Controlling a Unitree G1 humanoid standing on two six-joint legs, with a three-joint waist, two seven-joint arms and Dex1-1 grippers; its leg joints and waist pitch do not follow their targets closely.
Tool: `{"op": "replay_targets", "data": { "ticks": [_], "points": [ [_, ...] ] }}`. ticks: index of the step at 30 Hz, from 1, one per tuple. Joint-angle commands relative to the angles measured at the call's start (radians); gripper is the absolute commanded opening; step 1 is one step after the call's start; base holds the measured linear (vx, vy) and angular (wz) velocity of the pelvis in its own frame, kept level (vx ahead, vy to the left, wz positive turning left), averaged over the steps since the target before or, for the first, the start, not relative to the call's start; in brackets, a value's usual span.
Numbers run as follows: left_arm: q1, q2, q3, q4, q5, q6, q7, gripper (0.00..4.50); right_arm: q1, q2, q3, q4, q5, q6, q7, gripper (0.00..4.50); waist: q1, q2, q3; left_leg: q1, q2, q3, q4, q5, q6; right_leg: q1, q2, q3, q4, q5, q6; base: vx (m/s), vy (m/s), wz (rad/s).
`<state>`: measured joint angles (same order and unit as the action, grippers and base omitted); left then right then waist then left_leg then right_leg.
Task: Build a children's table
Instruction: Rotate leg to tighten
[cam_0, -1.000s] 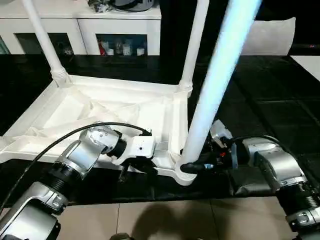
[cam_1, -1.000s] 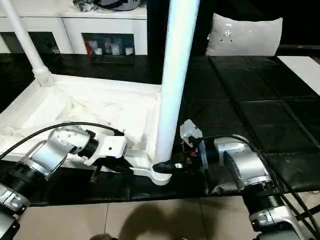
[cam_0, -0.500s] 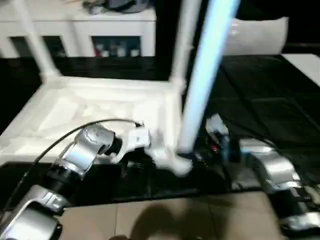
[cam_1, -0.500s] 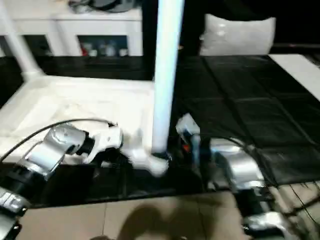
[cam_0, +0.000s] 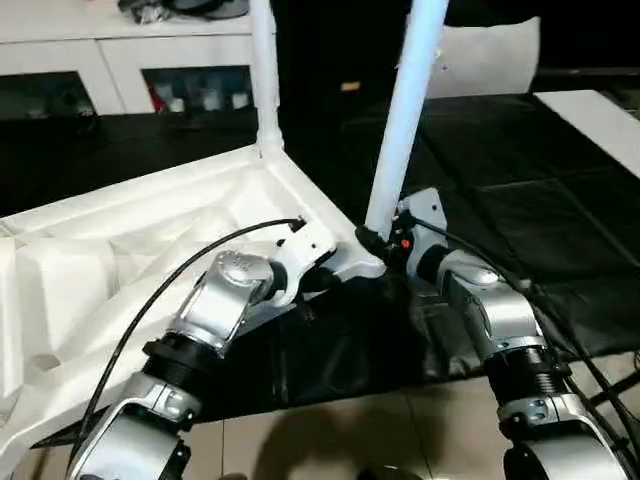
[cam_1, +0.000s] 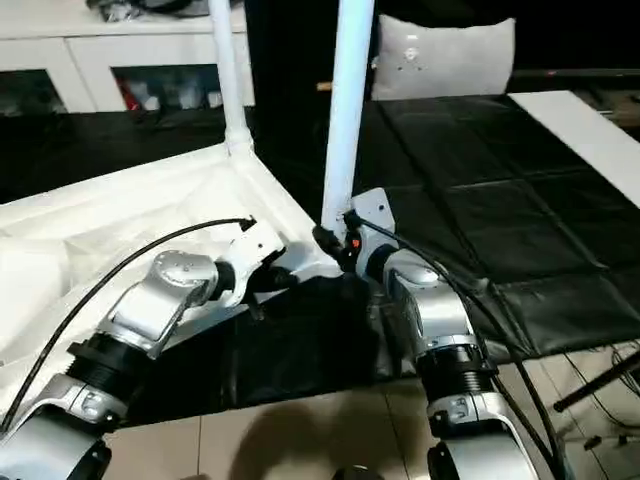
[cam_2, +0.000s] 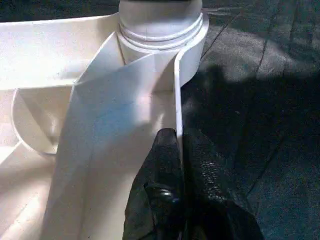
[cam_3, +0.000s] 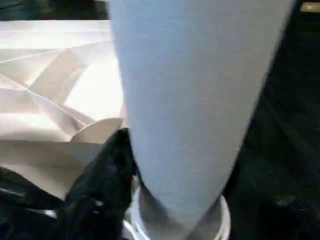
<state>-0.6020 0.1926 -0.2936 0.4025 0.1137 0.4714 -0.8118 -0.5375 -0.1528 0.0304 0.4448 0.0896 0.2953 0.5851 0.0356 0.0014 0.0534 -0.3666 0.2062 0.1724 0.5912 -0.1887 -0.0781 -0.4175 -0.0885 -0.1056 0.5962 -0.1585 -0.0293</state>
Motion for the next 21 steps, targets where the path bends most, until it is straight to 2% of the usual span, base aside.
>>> {"op": "replay_targets", "data": {
  "ticks": [1, 5, 6, 7, 11, 13, 18, 20, 21],
  "points": [
    [-0.041, -0.006, -0.016, -0.022, 0.008, -0.038, 0.011, 0.0, 0.014, 0.016, 0.06, -0.01, 0.032, -0.015, 0.077, 3.06, 0.009, -0.003, -0.081, -0.002, 0.016, -0.001, -0.053, -0.058, 0.1, 0.076, -0.052, 0.051, -0.053, -0.12, -0.212, 0.0, 0.0, 0.0],
    [-0.031, 0.045, -0.029, -0.011, 0.012, -0.088, -0.045, 0.0, 0.048, -0.07, 0.062, -0.052, 0.069, -0.07, 0.242, 3.26, 0.018, -0.005, -0.076, 0.002, 0.018, 0.001, -0.054, -0.115, 0.099, 0.074, -0.053, 0.05, -0.063, -0.185, -0.2, 0.0, 0.0, 0.0],
    [-0.03, 0.055, -0.033, -0.004, 0.012, -0.105, -0.058, 0.0, 0.055, -0.091, 0.066, -0.058, 0.07, -0.081, 0.274, 3.51, 0.02, -0.004, -0.075, 0.001, 0.018, 0.001, -0.055, -0.12, 0.095, 0.074, -0.053, 0.05, -0.066, -0.202, -0.194, 0.0, 0.0, 0.0],
    [-0.03, 0.06, -0.034, 0.0, 0.012, -0.116, -0.066, 0.0, 0.058, -0.102, 0.067, -0.06, 0.071, -0.087, 0.291, 3.59, 0.024, -0.005, -0.074, 0.002, 0.018, 0.001, -0.055, -0.128, 0.091, 0.073, -0.054, 0.05, -0.069, -0.222, -0.185, 0.0, 0.0, 0.0],
    [-0.021, 0.123, -0.072, 0.028, 0.017, -0.23, -0.168, 0.0, 0.072, -0.197, 0.064, -0.073, 0.097, -0.067, 0.441, 3.79, 0.033, -0.008, -0.074, 0.003, 0.017, 0.0, -0.056, -0.135, 0.088, 0.074, -0.053, 0.049, -0.072, -0.254, -0.164, 0.0, 0.0, 0.0],
    [-0.015, 0.15, -0.091, 0.029, 0.01, -0.254, -0.221, 0.0, 0.073, -0.23, 0.069, -0.074, 0.099, -0.067, 0.49, 4.05, 0.035, -0.003, -0.073, 0.004, 0.021, -0.002, -0.057, -0.141, 0.087, 0.071, -0.054, 0.048, -0.071, -0.248, -0.17, 0.0, 0.0, 0.0],
    [0.004, 0.234, -0.143, 0.007, -0.013, -0.355, -0.402, 0.0, 0.074, -0.322, 0.109, -0.067, 0.094, -0.128, 0.645, 4.12, 0.039, -0.006, -0.074, 0.003, 0.021, -0.001, -0.056, -0.146, 0.083, 0.073, -0.056, 0.048, -0.068, -0.261, -0.175, 0.0, 0.0, 0.0],
    [0.007, 0.252, -0.156, 0.001, -0.016, -0.379, -0.443, 0.0, 0.073, -0.336, 0.116, -0.068, 0.1, -0.129, 0.682, 4.12, 0.041, -0.006, -0.074, 0.004, 0.023, 0.0, -0.055, -0.137, 0.085, 0.07, -0.055, 0.05, -0.066, -0.247, -0.181, 0.0, 0.0, 0.0],
    [0.006, 0.278, -0.18, -0.004, -0.008, -0.414, -0.492, 0.0, 0.073, -0.347, 0.126, -0.07, 0.1, -0.135, 0.711, 4.12, 0.045, -0.01, -0.074, 0.005, 0.024, 0.001, -0.055, -0.134, 0.088, 0.07, -0.054, 0.05, -0.064, -0.241, -0.185, 0.0, 0.0, 0.0]
  ]
}}
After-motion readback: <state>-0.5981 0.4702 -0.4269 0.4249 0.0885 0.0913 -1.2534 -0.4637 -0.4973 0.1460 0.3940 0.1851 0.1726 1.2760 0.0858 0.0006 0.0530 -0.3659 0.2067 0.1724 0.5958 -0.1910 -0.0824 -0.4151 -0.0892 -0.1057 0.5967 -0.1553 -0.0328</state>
